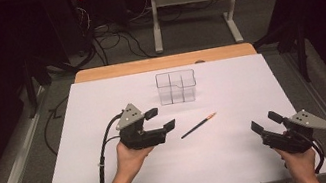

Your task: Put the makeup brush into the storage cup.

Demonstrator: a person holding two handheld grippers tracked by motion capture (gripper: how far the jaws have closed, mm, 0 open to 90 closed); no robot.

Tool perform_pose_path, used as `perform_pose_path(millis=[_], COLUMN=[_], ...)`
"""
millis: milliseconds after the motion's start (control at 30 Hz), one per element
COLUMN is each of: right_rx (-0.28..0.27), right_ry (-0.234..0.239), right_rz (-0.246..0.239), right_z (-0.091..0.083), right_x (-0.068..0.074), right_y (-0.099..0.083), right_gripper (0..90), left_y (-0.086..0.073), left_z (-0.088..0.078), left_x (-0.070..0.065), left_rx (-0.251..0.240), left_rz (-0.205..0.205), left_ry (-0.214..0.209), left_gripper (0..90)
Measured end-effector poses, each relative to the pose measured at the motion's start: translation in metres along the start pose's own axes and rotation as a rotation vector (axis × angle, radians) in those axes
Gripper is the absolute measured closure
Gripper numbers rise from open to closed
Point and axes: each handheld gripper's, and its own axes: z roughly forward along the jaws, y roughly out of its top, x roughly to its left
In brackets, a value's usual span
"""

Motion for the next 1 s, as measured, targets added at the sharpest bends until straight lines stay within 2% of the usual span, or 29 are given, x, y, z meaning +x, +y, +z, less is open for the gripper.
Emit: perform_pose_path(millis=[467,1000], right_rx=[-0.002,0.001], right_ry=[0.002,0.001], right_rz=[0.0,-0.004], right_z=[0.0,0.0], right_x=[0.0,0.0], right_y=[0.0,0.0], right_gripper=[25.4,25.5], left_y=[0.001,0.012], left_z=[0.011,0.028], left_x=[-0.001,-0.009], left_rx=[0.003,0.01], left_rz=[0.003,0.019], left_ry=[-0.012,-0.037], left_gripper=[27.9,28.2])
